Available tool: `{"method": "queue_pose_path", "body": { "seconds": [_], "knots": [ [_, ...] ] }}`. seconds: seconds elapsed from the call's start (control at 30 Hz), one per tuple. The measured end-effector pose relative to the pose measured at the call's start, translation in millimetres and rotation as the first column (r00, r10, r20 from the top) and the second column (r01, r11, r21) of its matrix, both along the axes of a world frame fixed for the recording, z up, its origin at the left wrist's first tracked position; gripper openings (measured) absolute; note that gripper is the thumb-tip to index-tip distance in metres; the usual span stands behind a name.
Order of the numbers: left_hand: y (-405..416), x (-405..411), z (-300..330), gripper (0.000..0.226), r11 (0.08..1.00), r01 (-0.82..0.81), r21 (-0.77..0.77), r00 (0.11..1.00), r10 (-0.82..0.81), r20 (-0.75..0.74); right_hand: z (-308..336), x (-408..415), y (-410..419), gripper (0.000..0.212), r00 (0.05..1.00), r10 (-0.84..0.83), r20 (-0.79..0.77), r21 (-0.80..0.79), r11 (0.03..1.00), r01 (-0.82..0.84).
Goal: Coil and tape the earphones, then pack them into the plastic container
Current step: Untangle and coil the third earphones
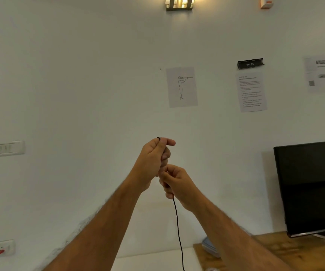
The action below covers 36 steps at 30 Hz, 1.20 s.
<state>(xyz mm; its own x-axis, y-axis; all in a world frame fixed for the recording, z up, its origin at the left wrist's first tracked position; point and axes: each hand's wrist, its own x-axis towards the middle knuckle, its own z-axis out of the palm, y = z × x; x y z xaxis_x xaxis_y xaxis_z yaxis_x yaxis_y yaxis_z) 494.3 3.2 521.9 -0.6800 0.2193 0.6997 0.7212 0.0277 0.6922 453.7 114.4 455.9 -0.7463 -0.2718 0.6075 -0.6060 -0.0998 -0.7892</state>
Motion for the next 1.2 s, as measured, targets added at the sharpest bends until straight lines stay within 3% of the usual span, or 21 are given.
{"method": "queue_pose_path", "body": {
  "seconds": [0.27,0.57,0.8,1.1,1.2],
  "knots": [
    [-12,-9,-3,0.032,0.999,-0.015,0.050,1.000,0.016,-0.011,-24,14,0,0.018,1.000,-0.017,0.026,0.034,0.999,0.016],
    [-25,-13,-25,0.028,0.994,-0.056,-0.093,0.998,0.053,-0.035,-35,28,0,0.016,0.999,-0.005,0.053,0.063,0.998,0.001],
    [-26,-20,-70,0.028,0.958,-0.232,-0.170,0.972,0.223,-0.072,-64,28,2,0.015,0.997,-0.074,0.021,0.112,0.991,0.071],
    [-37,-17,-126,0.029,0.933,-0.235,-0.272,0.960,0.266,0.085,-84,34,14,0.014,0.985,-0.166,-0.051,0.249,0.953,0.174],
    [-42,-16,-143,0.030,0.955,-0.189,-0.230,0.958,0.230,0.169,-85,39,14,0.013,0.979,-0.191,-0.077,0.320,0.925,0.206]
  ]
}}
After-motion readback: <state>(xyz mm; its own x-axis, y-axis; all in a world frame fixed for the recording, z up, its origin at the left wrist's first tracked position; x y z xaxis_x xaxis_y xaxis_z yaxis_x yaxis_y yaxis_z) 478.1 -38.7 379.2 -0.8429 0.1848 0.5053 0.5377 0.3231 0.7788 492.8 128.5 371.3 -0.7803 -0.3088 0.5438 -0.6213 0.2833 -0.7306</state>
